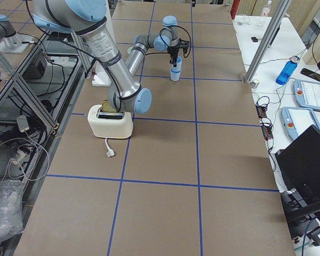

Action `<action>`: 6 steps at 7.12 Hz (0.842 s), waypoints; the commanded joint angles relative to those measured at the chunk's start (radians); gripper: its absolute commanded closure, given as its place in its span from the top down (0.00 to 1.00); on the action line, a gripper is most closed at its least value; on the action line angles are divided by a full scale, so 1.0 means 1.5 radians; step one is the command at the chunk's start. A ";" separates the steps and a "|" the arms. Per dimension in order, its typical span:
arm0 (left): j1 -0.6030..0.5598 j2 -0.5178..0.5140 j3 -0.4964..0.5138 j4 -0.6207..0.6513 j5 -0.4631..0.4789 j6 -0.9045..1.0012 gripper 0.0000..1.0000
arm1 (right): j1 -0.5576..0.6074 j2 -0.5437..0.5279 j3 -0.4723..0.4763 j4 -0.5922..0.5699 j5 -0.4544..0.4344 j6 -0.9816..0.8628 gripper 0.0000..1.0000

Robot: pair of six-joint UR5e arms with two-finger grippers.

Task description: Stack blue cups with both arms

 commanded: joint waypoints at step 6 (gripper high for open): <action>-0.027 0.069 -0.002 -0.001 -0.003 0.118 0.98 | 0.321 -0.169 0.004 0.000 0.150 -0.454 1.00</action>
